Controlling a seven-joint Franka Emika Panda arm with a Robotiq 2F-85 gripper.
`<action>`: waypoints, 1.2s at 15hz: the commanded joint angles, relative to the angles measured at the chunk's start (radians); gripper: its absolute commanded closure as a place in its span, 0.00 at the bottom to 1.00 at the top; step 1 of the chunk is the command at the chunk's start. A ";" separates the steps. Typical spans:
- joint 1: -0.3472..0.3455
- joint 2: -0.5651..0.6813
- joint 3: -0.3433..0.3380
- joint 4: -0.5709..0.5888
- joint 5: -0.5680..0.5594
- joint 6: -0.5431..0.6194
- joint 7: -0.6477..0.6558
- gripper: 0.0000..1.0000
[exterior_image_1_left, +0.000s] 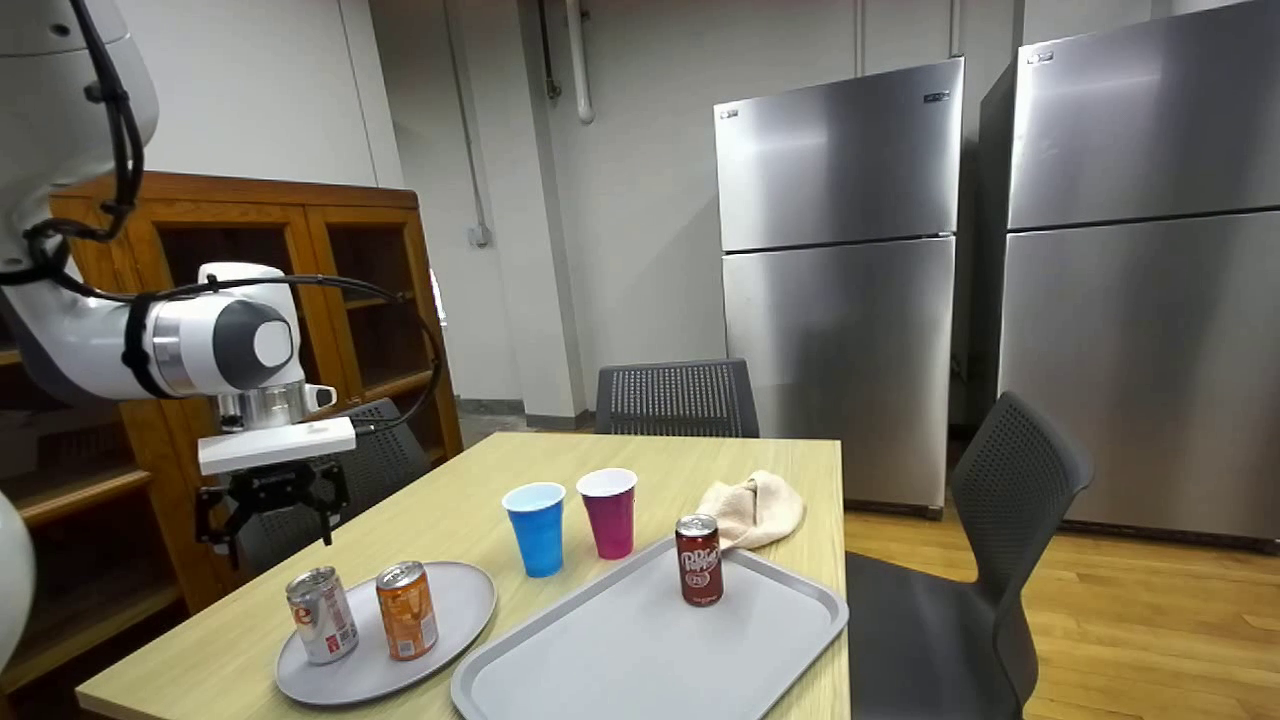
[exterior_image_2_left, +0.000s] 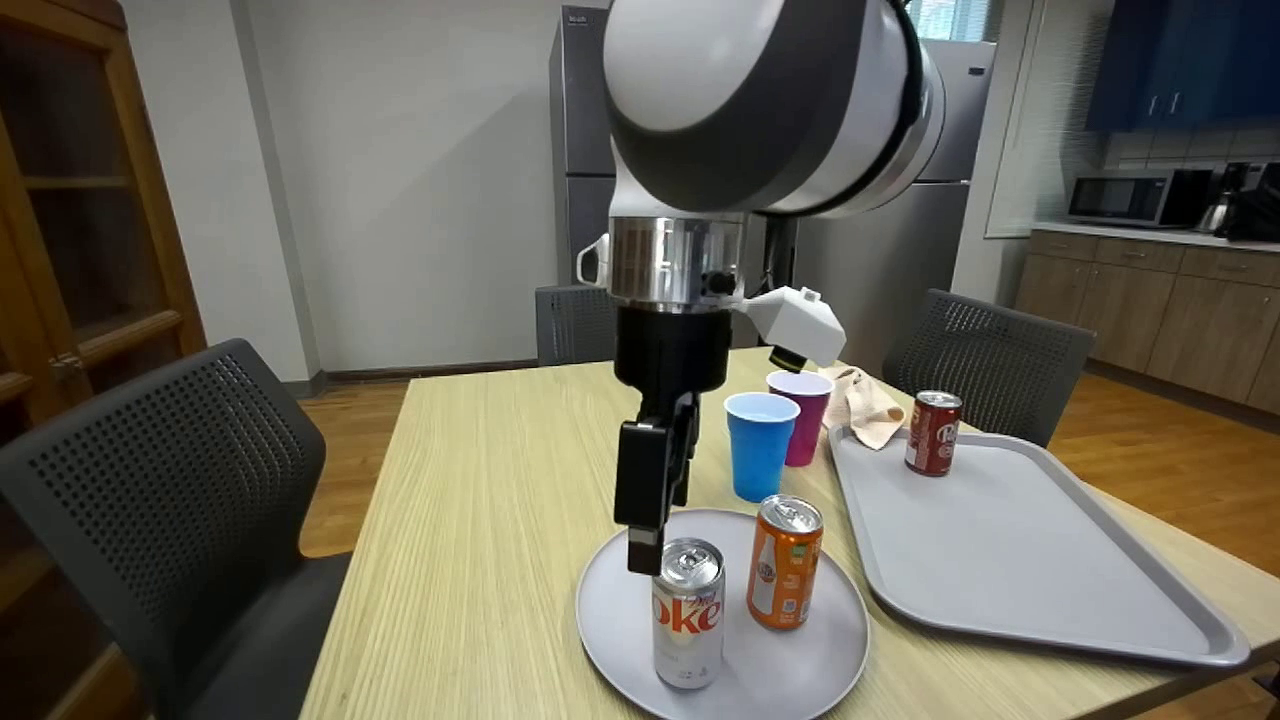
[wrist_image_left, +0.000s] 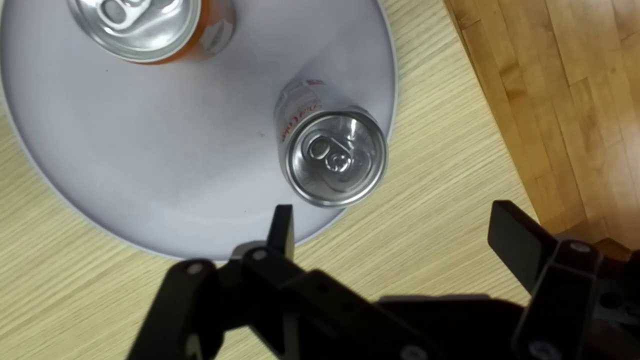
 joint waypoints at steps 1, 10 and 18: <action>0.011 0.014 -0.004 -0.021 -0.081 0.066 0.137 0.00; 0.017 0.106 -0.042 0.001 -0.226 0.096 0.340 0.00; 0.020 0.146 -0.047 0.010 -0.240 0.086 0.355 0.25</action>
